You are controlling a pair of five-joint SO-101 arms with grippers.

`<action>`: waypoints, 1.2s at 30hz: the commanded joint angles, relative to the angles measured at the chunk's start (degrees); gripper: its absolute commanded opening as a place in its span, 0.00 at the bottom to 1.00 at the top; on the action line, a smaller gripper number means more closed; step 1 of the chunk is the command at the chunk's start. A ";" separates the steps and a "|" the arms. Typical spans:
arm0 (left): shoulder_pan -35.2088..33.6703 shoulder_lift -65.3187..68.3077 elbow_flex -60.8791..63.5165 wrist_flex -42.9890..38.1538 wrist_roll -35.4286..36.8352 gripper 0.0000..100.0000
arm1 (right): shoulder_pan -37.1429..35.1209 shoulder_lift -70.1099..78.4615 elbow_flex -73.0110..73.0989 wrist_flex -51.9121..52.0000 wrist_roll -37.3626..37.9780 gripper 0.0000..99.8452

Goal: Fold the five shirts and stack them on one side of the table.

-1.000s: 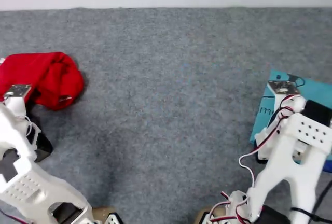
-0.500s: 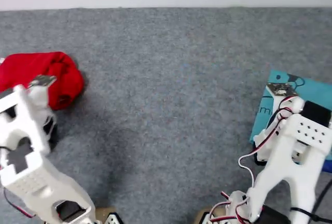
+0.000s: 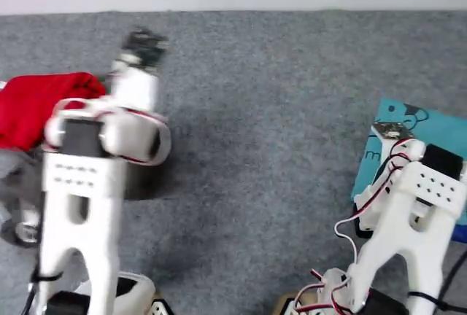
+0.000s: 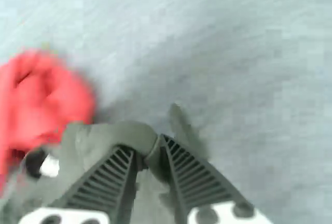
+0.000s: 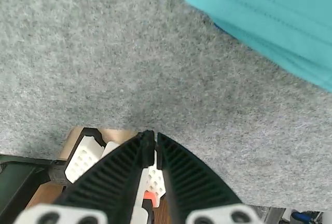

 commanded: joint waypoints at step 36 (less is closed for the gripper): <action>24.09 19.60 -4.70 -4.04 -3.52 0.24 | 0.13 -2.15 -0.35 2.24 -0.35 0.01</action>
